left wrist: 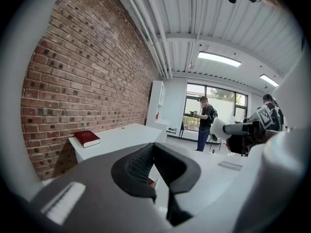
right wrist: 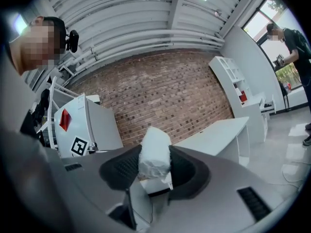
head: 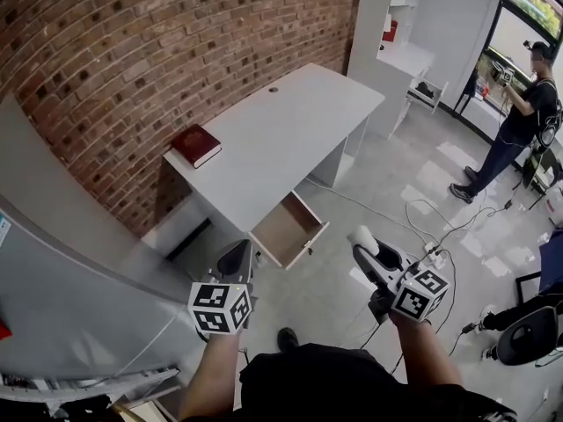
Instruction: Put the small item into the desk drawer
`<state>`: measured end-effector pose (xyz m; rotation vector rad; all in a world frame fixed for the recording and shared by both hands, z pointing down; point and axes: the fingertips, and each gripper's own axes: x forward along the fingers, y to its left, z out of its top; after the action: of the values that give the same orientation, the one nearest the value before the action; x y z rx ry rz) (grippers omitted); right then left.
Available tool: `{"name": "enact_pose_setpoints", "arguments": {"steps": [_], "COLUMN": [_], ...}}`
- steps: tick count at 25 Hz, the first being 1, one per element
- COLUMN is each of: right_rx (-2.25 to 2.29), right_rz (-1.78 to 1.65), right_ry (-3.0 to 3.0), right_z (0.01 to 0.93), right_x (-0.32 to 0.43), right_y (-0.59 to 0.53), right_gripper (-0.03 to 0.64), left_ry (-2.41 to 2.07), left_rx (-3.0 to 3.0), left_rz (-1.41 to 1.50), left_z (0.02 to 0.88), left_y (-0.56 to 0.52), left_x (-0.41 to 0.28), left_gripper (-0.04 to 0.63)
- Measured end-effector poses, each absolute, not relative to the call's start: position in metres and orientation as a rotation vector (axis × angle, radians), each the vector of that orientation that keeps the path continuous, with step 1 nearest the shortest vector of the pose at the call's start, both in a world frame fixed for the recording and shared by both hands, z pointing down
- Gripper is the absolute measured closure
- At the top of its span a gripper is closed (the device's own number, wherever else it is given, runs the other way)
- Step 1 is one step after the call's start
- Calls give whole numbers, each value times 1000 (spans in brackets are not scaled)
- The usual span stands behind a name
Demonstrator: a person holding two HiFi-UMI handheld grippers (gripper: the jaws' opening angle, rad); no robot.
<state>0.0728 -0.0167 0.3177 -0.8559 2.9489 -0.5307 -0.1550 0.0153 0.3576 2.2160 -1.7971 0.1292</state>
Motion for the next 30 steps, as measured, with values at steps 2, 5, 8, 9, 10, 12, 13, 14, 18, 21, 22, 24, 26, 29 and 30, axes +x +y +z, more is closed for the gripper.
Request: {"name": "enact_pose_setpoints", "arguments": {"steps": [2,5,8,9,10,12,13,14,18,21,22,24,26,29,30], "right_rx": [-851,-844,-839,-840,-844,-846,-842,-838,-822,-807,-800,-782,-768,-755,-745], "right_rz": [-538,-560,-587,-596,-607,-627,-635,-643,-670,-695,-701,-698,-686,-708,-721], "right_ry": [2972,2982,2994,2997,2996,2997,3000,3003,2999,2988,2987,2987,2987,2978,2978], "right_z": [320,324,331,333,336,341,343,345,352,356,357,355,354,364,368], "right_x": [56,35,23,21,21,19,17,16,13,16,17,17,19,29,32], "right_y": [-23,-31,-37,-40,-43,-48,-50,-52,-68,-87,-94,-108,-125,-148,-154], "right_gripper": [459,459,459,459,459,459,459,459,459,459,459,459,459,459,459], "left_ry": [-1792,-1787,-1781,-1776,-1772,-1762,-1758,-1753,-1744,-1750,-1755,-1763,-1772,-1786,-1790], "left_rx": [2209,2190,2171,2168,2165,2159,2155,2152,2149,2140,2134,2126,2126,2115,2109], "left_rz": [128,130,130,133,138,149,155,163,186,194,195,202,217,235,243], "left_z": [362,370,378,381,383,389,392,394,398,395,393,391,391,393,393], "left_y": [11,4,0,-2,-4,-9,-11,-13,-28,-39,-44,-55,-68,-87,-93], "left_x": [-168,-186,-197,-199,-200,-200,-201,-201,-199,-195,-194,-191,-185,-173,-169], "left_gripper": [583,583,583,583,583,583,583,583,583,583,583,583,583,583,583]}}
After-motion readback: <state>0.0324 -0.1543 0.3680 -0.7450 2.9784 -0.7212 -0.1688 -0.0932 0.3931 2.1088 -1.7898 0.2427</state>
